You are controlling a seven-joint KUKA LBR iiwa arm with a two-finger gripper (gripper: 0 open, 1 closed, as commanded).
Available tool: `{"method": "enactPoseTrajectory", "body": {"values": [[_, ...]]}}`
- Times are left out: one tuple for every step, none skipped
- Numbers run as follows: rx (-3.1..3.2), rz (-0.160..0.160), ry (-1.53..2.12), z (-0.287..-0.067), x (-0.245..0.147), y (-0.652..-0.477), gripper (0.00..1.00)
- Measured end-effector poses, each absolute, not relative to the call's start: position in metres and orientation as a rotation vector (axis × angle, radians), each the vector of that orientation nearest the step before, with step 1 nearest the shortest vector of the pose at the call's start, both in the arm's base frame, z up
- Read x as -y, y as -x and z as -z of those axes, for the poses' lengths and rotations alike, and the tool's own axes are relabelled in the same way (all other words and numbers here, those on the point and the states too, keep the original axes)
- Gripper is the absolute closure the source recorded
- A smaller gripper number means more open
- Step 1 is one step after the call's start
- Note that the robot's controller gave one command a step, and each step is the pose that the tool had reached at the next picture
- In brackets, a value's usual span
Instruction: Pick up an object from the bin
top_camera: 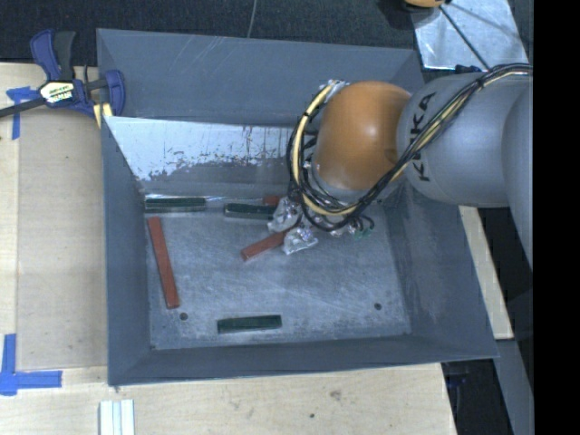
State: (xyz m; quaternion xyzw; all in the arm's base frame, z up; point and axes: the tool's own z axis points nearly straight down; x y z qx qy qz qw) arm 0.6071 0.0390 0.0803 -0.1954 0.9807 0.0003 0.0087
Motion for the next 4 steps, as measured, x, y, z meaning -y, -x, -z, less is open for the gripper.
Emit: {"method": "enactPoseTrajectory", "body": {"values": [[-3.064, -0.001, 0.61, -0.08, -0.039, -0.607, 1.0], [-3.081, -0.001, 0.596, -0.191, -0.041, -0.613, 1.0], [-3.082, -0.001, 0.596, -0.191, -0.041, -0.613, 1.0], [-2.925, 0.006, 1.122, -0.321, 0.01, -0.577, 1.0]]}}
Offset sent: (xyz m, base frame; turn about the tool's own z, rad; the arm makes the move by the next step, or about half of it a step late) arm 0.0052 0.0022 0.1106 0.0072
